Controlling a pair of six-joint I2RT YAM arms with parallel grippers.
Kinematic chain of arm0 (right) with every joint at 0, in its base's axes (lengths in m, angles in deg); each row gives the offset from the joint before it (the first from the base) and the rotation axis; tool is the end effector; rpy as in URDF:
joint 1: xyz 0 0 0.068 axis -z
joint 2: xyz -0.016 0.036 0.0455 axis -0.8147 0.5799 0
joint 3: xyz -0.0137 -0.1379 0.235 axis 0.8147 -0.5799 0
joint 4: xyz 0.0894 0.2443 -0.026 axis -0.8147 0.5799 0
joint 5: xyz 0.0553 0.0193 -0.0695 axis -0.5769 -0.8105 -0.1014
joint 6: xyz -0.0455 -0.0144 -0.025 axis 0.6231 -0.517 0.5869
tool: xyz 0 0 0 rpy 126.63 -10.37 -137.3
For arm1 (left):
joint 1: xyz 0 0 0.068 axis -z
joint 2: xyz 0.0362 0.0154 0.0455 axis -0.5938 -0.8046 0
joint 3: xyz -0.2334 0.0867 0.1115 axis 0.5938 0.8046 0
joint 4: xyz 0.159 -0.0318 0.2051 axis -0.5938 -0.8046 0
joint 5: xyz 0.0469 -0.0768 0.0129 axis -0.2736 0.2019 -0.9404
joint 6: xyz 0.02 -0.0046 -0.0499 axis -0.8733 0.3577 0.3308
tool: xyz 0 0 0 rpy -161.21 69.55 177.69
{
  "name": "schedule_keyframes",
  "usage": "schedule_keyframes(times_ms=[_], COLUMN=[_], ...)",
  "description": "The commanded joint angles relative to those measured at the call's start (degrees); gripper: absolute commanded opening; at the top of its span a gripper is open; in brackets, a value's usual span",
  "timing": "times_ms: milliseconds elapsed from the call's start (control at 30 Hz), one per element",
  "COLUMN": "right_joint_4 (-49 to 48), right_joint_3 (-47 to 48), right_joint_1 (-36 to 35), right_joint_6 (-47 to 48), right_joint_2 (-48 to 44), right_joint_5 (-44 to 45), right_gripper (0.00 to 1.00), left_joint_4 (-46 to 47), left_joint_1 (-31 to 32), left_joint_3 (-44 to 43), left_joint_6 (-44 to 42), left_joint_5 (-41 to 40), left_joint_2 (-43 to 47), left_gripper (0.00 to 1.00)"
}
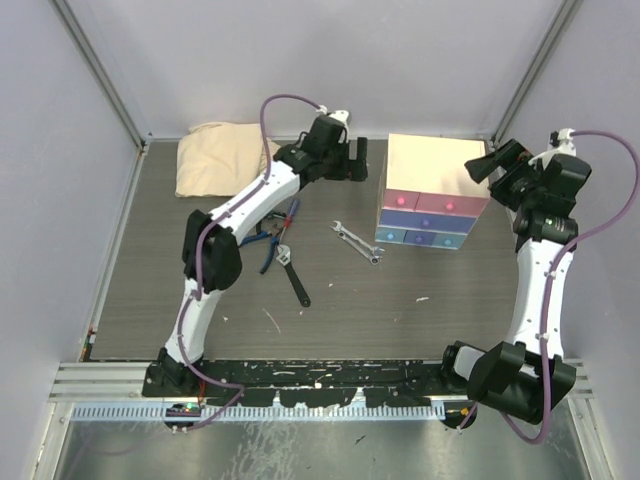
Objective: Sort the tools into containers
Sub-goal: Open the drawer in the storage box.
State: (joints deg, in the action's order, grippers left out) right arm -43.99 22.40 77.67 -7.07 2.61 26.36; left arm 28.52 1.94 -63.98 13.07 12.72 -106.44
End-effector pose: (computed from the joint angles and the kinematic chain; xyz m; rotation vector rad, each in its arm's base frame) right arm 0.2405 -0.0847 0.3775 0.5112 1.8480 0.5078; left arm 0.4176 -0.3303 0.3026 0.2588 2.2126 -0.6114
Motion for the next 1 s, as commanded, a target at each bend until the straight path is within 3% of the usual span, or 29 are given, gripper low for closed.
schedule_keyframes(times_ms=[0,167,300,567,967], right_joint_4=[-0.7,-1.2,-0.9,1.5,14.1], right_joint_3=[5.6,12.7,21.0,33.2,52.8], right_joint_1=[0.2,0.1,0.1,0.0,-5.2], right_joint_6=[1.5,1.0,0.4,-0.9,5.0], right_joint_2=[0.5,8.3,17.3,30.2,46.6], right_joint_5=[4.7,3.0,1.7,2.3,10.8], right_gripper=[0.96,0.96,0.96,0.92,0.85], left_joint_4=[6.2,20.9,26.4,29.6,28.7], left_joint_1=[-2.5,-1.3,2.9,9.6,11.1], left_joint_3=[10.5,32.4,40.1,40.3,33.6], left_joint_6=[-0.4,0.0,-2.1,-3.0,-3.9], left_joint_5=[-1.3,0.1,-1.7,-5.7,-6.9], left_joint_2=[15.6,27.4,31.4,27.9,21.6], left_gripper=[0.99,0.98,0.98,0.98,0.98])
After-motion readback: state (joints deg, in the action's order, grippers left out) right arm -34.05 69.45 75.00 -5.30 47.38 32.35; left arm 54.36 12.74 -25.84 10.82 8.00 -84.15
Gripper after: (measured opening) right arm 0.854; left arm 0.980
